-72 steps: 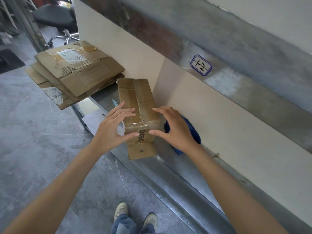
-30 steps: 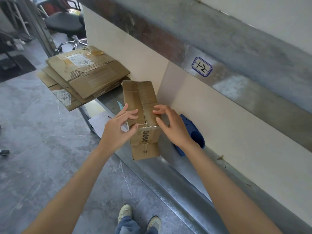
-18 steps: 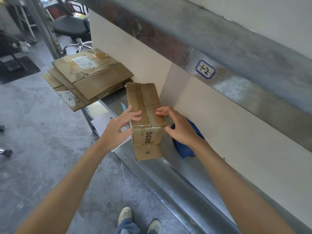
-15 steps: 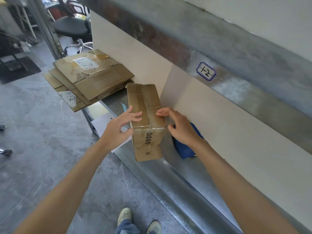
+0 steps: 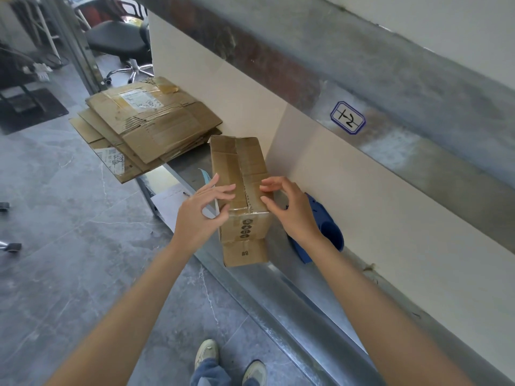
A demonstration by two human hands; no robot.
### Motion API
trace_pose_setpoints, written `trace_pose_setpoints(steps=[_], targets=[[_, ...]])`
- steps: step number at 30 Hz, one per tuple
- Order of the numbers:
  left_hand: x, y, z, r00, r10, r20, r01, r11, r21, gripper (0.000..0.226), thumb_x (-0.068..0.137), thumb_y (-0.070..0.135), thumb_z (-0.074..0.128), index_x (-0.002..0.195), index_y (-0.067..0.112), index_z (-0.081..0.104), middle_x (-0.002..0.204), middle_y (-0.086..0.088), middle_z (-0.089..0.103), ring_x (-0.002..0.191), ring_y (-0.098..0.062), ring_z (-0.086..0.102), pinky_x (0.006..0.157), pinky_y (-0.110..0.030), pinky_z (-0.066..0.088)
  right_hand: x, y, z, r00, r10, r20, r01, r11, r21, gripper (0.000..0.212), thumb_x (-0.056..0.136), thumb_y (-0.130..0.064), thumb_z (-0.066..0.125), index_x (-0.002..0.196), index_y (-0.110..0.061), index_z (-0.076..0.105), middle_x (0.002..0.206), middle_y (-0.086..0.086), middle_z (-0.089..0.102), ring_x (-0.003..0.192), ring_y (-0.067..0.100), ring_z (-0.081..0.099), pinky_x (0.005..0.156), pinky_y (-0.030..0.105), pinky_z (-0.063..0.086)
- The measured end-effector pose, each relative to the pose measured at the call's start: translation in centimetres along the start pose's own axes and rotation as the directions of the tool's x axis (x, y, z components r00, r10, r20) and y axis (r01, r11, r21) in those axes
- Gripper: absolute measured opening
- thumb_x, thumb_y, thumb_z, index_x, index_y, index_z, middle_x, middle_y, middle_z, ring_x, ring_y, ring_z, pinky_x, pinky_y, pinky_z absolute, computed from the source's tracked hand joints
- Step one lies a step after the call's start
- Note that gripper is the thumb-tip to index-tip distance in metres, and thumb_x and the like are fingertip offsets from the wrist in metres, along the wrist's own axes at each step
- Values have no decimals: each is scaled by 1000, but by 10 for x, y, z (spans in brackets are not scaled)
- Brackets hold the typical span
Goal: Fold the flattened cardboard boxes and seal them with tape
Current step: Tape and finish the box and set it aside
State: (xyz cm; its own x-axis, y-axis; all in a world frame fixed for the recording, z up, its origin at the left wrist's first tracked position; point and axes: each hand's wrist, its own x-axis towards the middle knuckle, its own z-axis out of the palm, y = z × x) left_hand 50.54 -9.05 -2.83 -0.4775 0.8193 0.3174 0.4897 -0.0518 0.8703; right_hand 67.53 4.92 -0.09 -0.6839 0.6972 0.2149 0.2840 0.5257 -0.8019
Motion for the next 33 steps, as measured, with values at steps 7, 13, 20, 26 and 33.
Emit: trace_pose_setpoints(steps=[7, 13, 20, 26, 33], targets=[[6, -1, -22, 987, 35, 158, -53, 993, 105, 49, 72, 64, 76, 112, 37, 71, 131, 29, 60, 143, -1, 35, 112, -35, 36, 2, 4, -22, 971, -16, 239, 60, 982, -177, 56, 84, -48, 71, 135, -41, 51, 128, -24, 58, 121, -6, 45, 99, 27, 41], [3, -4, -17, 983, 147, 111, -167, 965, 203, 42, 75, 47, 78, 112, 29, 72, 131, 23, 61, 142, -5, 39, 105, -32, 46, -3, 9, -20, 960, -133, 247, 198, 945, -259, 45, 85, -39, 73, 127, -27, 60, 134, -17, 56, 124, 3, 45, 96, 34, 48], [-6, 8, -2, 994, 113, 10, -113, 975, 191, 44, 77, 47, 79, 111, 19, 72, 131, 16, 63, 143, -8, 39, 100, -32, 51, -7, 3, -6, 976, -115, 183, 168, 936, -310, 46, 85, -44, 73, 125, -24, 61, 126, -12, 58, 118, 7, 47, 86, 17, 36], [-5, 26, 18, 979, -18, -202, 82, 947, 311, 19, 77, 30, 82, 89, 26, 67, 114, 31, 64, 135, 4, 44, 88, -4, 34, -1, -14, 8, 998, -47, 37, 57, 946, -320, 28, 88, -40, 68, 110, -24, 63, 109, -15, 57, 103, 5, 48, 78, 22, 44], [-2, 23, 22, 975, -19, -220, 87, 949, 303, 17, 79, 34, 80, 87, 30, 65, 112, 34, 62, 134, 5, 44, 91, -11, 42, 0, -16, 22, 993, 57, -104, -82, 963, -256, 18, 92, -38, 63, 108, -32, 61, 106, -21, 57, 106, 0, 47, 71, 22, 43]])
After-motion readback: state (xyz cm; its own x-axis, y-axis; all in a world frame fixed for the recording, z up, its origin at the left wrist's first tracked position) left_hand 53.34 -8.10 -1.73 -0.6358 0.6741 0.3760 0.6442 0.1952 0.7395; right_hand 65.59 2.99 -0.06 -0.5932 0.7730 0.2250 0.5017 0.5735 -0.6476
